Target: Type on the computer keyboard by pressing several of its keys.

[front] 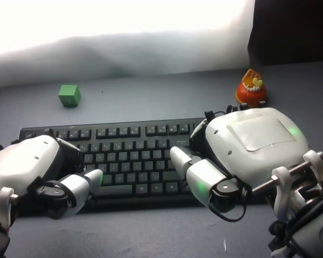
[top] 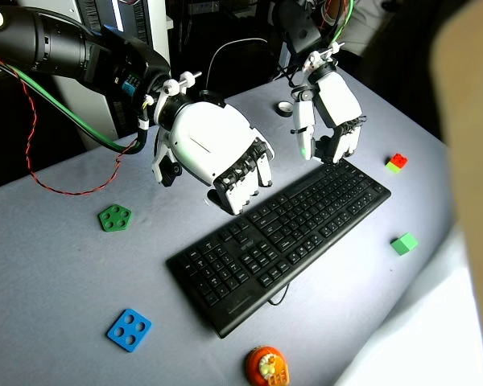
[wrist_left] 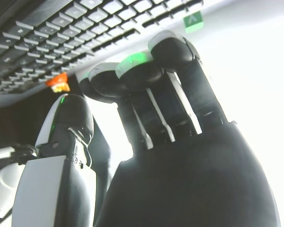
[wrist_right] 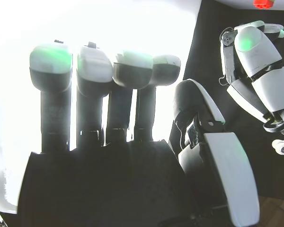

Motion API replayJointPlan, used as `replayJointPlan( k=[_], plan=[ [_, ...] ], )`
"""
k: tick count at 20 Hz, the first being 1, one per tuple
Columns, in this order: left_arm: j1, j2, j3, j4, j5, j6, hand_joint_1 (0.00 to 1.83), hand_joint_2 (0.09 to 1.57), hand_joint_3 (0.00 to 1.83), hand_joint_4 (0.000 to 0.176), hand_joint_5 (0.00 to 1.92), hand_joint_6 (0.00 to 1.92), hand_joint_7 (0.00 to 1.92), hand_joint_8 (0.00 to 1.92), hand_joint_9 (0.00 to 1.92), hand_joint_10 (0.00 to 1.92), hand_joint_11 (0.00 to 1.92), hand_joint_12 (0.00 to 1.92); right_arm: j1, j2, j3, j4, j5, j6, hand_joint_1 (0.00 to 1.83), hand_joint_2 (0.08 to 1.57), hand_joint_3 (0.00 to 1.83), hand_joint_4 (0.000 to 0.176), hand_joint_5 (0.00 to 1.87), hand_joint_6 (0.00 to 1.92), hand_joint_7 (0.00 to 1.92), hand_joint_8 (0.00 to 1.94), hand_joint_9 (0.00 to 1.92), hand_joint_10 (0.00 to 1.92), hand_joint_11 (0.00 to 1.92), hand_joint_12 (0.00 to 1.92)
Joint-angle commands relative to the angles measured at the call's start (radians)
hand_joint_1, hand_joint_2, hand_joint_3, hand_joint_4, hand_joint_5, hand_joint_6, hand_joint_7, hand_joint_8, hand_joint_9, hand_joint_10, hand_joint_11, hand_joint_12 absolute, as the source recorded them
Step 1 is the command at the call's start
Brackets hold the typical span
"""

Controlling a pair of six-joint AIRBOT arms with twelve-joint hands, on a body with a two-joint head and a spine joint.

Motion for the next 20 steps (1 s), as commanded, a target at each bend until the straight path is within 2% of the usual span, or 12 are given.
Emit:
replayJointPlan(
  k=[1, 3, 4, 5, 7, 8, 9, 11, 14, 16, 18, 20],
  plan=[
    [-0.004, 0.003, 0.000, 0.065, -0.078, -0.004, 1.01, 1.25, 0.19, 0.021, 0.08, 0.06, 0.09, 0.06, 0.08, 0.20, 0.00, 0.80, -0.002, 0.002, -0.007, -0.094, 0.055, 0.007, 0.74, 1.26, 0.22, 0.000, 0.05, 0.26, 0.09, 0.06, 0.03, 0.24, 0.00, 0.60],
    [0.003, 0.003, -0.001, 0.069, -0.078, -0.004, 1.01, 1.25, 0.19, 0.021, 0.08, 0.06, 0.09, 0.06, 0.08, 0.20, 0.00, 0.80, -0.008, 0.003, -0.007, -0.094, 0.055, 0.005, 0.74, 1.26, 0.22, 0.000, 0.05, 0.26, 0.09, 0.06, 0.03, 0.24, 0.00, 0.60],
    [0.007, 0.004, 0.000, 0.079, -0.073, -0.004, 0.99, 1.35, 0.02, 0.014, 0.11, 0.01, 0.11, 0.00, 0.13, 0.06, 0.00, 0.76, -0.014, 0.003, -0.007, -0.094, 0.053, 0.001, 0.76, 1.36, 0.02, 0.000, 0.05, 0.10, 0.08, 0.00, 0.05, 0.15, 0.00, 0.56],
    [0.011, 0.004, 0.000, 0.085, -0.064, -0.005, 1.01, 1.32, 0.00, 0.007, 0.13, 0.01, 0.12, 0.00, 0.15, 0.03, 0.00, 0.78, -0.019, 0.003, -0.007, -0.094, 0.049, -0.002, 0.81, 1.34, 0.00, 0.000, 0.10, 0.07, 0.09, 0.00, 0.07, 0.11, 0.00, 0.59],
    [0.017, 0.004, -0.002, 0.090, -0.059, -0.005, 1.00, 1.33, 0.00, 0.014, 0.09, 0.00, 0.10, 0.00, 0.15, 0.02, 0.00, 0.76, -0.017, -0.002, -0.004, -0.094, 0.048, -0.011, 0.81, 1.34, 0.00, 0.000, 0.13, 0.06, 0.10, 0.00, 0.09, 0.10, 0.00, 0.63],
    [0.024, 0.004, 0.000, 0.101, -0.052, -0.005, 1.01, 1.34, 0.00, 0.010, 0.09, 0.00, 0.10, 0.00, 0.15, 0.01, 0.00, 0.75, -0.015, -0.011, 0.002, -0.094, 0.050, -0.017, 0.81, 1.34, 0.00, 0.000, 0.12, 0.05, 0.11, 0.01, 0.10, 0.10, 0.00, 0.64],
    [0.038, 0.004, 0.004, 0.131, -0.035, -0.005, 0.99, 1.35, 0.01, 0.012, 0.09, 0.00, 0.10, 0.00, 0.16, 0.01, 0.00, 0.77, -0.014, -0.022, 0.011, -0.094, 0.053, -0.025, 0.79, 1.35, 0.00, 0.000, 0.12, 0.05, 0.11, 0.01, 0.10, 0.10, 0.00, 0.64],
    [0.084, 0.004, 0.015, 0.200, 0.003, -0.036, 1.04, 1.28, 0.00, 0.019, 0.11, 0.01, 0.10, 0.00, 0.16, 0.01, 0.00, 0.80, -0.001, -0.060, 0.042, -0.094, 0.054, -0.014, 0.78, 1.35, 0.00, 0.000, 0.13, 0.05, 0.11, 0.01, 0.10, 0.09, 0.00, 0.64],
    [0.134, -0.001, 0.029, 0.241, 0.029, -0.048, 1.04, 1.31, 0.00, 0.008, 0.11, 0.01, 0.11, 0.00, 0.17, 0.01, 0.00, 0.84, 0.024, -0.137, 0.101, -0.051, 0.057, -0.001, 0.77, 1.35, 0.00, 0.000, 0.12, 0.02, 0.11, 0.00, 0.12, 0.08, 0.00, 0.80],
    [0.145, -0.011, 0.041, 0.259, 0.050, -0.035, 1.07, 1.29, 0.00, 0.000, 0.15, 0.01, 0.14, 0.01, 0.20, 0.02, 0.00, 0.95, 0.037, -0.195, 0.152, -0.018, 0.048, 0.010, 0.78, 1.34, 0.00, 0.000, 0.20, 0.05, 0.19, 0.02, 0.17, 0.09, 0.00, 1.01],
    [0.147, -0.031, 0.055, 0.259, 0.043, -0.027, 1.04, 1.30, 0.00, 0.000, 0.19, 0.02, 0.20, 0.01, 0.25, 0.03, 0.00, 1.06, 0.039, -0.250, 0.200, -0.017, 0.040, 0.019, 0.78, 1.34, 0.00, 0.000, 0.23, 0.04, 0.23, 0.00, 0.19, 0.19, 0.00, 1.08],
    [0.143, -0.043, 0.067, 0.259, 0.039, -0.018, 1.02, 1.32, 0.01, 0.000, 0.19, 0.01, 0.22, 0.01, 0.28, 0.03, 0.00, 1.11, 0.030, -0.293, 0.236, -0.017, 0.029, 0.024, 0.80, 1.33, 0.00, 0.000, 0.26, 0.04, 0.30, 0.00, 0.14, 0.46, 0.00, 1.14]
  ],
)
